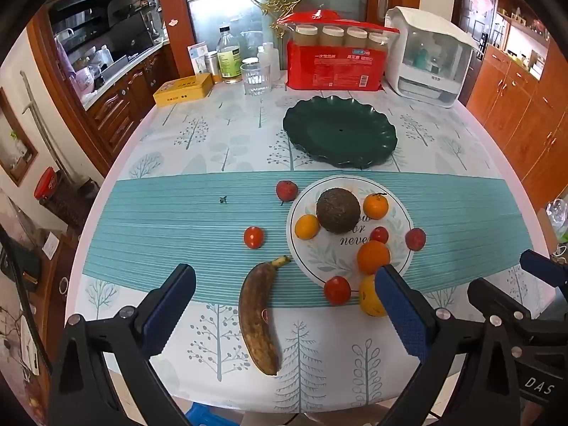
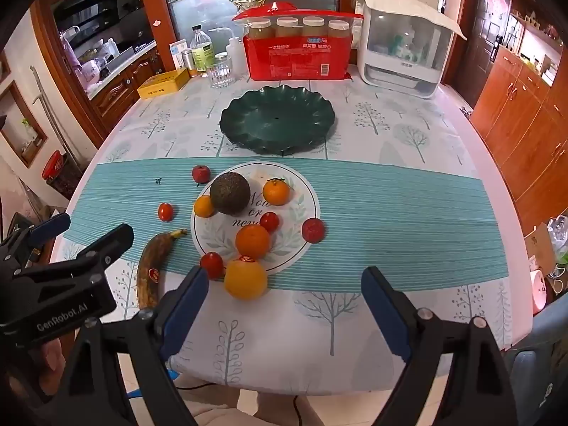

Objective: Organize fruits

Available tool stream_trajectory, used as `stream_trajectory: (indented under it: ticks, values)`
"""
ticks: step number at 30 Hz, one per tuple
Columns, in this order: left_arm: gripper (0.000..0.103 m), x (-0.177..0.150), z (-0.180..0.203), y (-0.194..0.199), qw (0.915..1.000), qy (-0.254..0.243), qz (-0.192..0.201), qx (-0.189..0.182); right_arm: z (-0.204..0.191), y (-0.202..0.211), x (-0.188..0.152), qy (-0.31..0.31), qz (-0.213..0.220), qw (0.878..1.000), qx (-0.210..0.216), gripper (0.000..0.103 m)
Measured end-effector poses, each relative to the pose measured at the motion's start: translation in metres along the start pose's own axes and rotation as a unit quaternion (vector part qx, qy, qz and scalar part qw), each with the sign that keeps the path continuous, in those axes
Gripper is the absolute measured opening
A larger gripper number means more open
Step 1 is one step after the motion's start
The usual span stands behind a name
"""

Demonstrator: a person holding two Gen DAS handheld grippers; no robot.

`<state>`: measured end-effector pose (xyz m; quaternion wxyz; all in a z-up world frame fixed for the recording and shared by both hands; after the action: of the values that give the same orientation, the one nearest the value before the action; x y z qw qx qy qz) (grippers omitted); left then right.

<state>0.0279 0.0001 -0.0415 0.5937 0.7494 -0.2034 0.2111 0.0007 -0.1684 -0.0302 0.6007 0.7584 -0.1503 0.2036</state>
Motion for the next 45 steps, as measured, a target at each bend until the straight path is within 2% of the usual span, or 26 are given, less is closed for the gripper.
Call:
stream_trajectory:
  ticks: [13,45]
  values:
    - [0.100,0.000,0.001,0.001,1.0000,0.003,-0.001,0.000,-0.010,-0.002,0.003,-0.001,-0.004,1.000,0.004,0.089]
    - [0.100,0.001,0.001,-0.003,1.0000,0.001,-0.009,0.000,-0.005,-0.011,0.002,0.000,-0.012,1.000,0.018,0.089]
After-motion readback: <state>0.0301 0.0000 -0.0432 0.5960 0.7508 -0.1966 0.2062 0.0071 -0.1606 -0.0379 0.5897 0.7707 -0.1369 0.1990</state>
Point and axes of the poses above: each gripper's, at about its wrist camera, not at the fingertips, and y roughly against the way its jaws point, z to its right, x to its top, the point moved 5 cm from there along -y, roughly the way its jaws point, and after that the axes turned 12 degrees about x, right-handed, at the moved point
